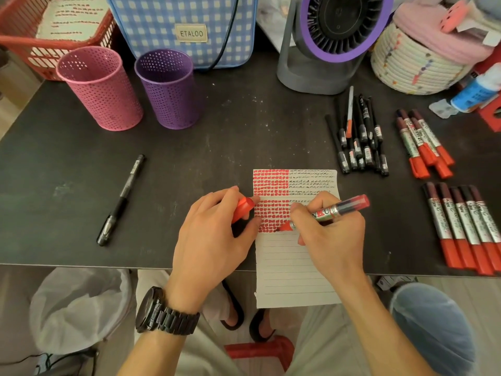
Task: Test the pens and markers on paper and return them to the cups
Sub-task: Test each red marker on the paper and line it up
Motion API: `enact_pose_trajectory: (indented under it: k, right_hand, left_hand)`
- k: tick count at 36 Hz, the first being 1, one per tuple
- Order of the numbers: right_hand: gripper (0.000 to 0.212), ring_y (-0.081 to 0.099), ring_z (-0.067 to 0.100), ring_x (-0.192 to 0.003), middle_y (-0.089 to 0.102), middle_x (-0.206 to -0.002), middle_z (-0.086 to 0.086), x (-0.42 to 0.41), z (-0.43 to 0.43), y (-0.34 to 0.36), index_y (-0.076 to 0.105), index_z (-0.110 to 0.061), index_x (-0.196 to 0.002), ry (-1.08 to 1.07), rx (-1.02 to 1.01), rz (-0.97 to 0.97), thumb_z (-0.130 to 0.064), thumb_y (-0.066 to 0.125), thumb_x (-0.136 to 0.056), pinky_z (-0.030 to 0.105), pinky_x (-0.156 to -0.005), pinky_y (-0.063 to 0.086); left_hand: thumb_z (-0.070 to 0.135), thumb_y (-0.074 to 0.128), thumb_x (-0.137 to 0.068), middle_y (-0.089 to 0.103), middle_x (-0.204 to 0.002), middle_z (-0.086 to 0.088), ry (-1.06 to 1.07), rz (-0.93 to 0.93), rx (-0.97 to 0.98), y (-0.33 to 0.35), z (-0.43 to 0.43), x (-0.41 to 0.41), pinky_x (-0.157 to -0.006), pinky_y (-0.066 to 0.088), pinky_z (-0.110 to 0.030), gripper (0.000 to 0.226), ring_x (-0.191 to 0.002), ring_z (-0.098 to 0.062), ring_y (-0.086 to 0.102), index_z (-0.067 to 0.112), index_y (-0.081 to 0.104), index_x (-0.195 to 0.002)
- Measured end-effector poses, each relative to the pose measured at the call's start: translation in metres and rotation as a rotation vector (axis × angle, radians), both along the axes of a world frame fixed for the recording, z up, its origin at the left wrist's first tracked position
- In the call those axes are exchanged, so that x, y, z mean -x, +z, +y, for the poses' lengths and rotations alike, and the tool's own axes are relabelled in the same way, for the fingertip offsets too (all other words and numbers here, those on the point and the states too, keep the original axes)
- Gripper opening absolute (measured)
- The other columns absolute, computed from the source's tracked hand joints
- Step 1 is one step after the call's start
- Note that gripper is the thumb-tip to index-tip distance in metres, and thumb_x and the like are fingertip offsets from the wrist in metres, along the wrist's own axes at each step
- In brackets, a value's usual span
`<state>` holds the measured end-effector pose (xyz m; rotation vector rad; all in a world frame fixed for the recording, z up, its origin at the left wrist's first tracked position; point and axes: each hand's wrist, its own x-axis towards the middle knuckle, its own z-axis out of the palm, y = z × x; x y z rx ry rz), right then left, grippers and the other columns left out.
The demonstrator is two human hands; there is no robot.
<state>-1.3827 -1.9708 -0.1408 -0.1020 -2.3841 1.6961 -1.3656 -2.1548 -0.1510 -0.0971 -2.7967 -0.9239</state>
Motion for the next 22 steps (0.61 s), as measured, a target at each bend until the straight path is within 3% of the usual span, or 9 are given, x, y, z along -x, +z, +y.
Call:
enact_pose_trajectory:
  k: [4, 8, 11, 13, 16, 18, 22]
  right_hand:
    - [0.035, 0.055, 0.006, -0.041, 0.058, -0.044, 0.0, 0.002, 0.003, 0.004, 0.056, -0.016, -0.059, -0.042, 0.149, 0.008, -0.016, 0.075, -0.089, 0.016, -0.049, 0.043]
    - [0.036, 0.054, 0.009, -0.043, 0.058, -0.048, 0.001, 0.003, 0.005, 0.011, 0.059, -0.014, -0.064, -0.065, 0.305, -0.04, -0.03, 0.077, -0.091, 0.017, -0.042, 0.04]
    - [0.034, 0.051, 0.008, -0.044, 0.058, -0.053, 0.001, 0.007, 0.012, 0.021, 0.064, -0.018, -0.068, 0.01, 0.466, -0.14, -0.044, 0.077, -0.086, 0.018, -0.04, 0.036]
    - [0.03, 0.051, 0.01, -0.047, 0.06, -0.057, 0.002, 0.01, 0.02, 0.03, 0.07, -0.022, -0.07, 0.051, 0.636, -0.21, -0.048, 0.075, -0.086, 0.019, -0.041, 0.037]
    - [0.037, 0.058, 0.014, -0.052, 0.072, -0.072, 0.009, 0.008, 0.042, 0.044, 0.08, -0.016, -0.086, 0.085, 0.899, -0.267, -0.05, 0.066, -0.087, 0.022, -0.045, 0.045]
    - [0.049, 0.059, 0.015, -0.053, 0.077, -0.089, 0.015, 0.004, 0.06, 0.052, 0.081, -0.009, -0.101, 0.143, 0.966, -0.274, -0.052, 0.059, -0.09, 0.022, -0.047, 0.048]
    - [0.046, 0.056, 0.014, -0.049, 0.076, -0.098, 0.02, -0.008, 0.091, 0.067, 0.081, -0.009, -0.099, 0.133, 0.973, -0.258, -0.047, 0.057, -0.09, 0.022, -0.043, 0.045]
  left_hand:
    - [0.055, 0.06, -0.084, 0.066, -0.126, 0.009, 0.0, 0.011, 0.0, 0.0, 0.0, 0.001, -0.092, 0.04, -0.033, 0.031, -0.117, -0.023, 0.06, 0.043, 0.032, -0.086]
    - [0.055, 0.061, -0.083, 0.066, -0.128, 0.009, 0.002, -0.039, -0.012, 0.002, 0.0, -0.001, -0.093, 0.042, -0.035, 0.028, -0.119, -0.023, 0.059, 0.042, 0.036, -0.085]
    - [0.059, 0.058, -0.082, 0.063, -0.13, 0.013, 0.019, -0.105, -0.014, 0.002, 0.0, -0.001, -0.098, 0.043, -0.036, 0.025, -0.123, -0.02, 0.056, 0.036, 0.052, -0.09]
    - [0.068, 0.054, -0.081, 0.06, -0.127, 0.021, 0.004, -0.146, -0.053, 0.004, -0.003, 0.0, -0.102, 0.04, -0.034, 0.04, -0.127, -0.013, 0.052, 0.037, 0.061, -0.104]
    - [0.073, 0.055, -0.082, 0.059, -0.125, 0.031, -0.029, -0.164, -0.349, 0.011, -0.011, 0.001, -0.107, 0.04, -0.033, 0.044, -0.128, 0.001, 0.048, 0.043, 0.062, -0.114]
    - [0.068, 0.052, -0.085, 0.064, -0.126, 0.02, -0.013, -0.207, -0.611, 0.019, -0.015, 0.002, -0.108, 0.041, -0.043, 0.04, -0.123, -0.002, 0.054, 0.037, 0.065, -0.108]
    - [0.047, 0.036, -0.101, 0.072, -0.11, 0.0, -0.026, -0.204, -0.786, 0.042, -0.009, 0.01, -0.106, 0.036, -0.052, 0.04, -0.099, -0.01, 0.058, 0.027, 0.052, -0.071]
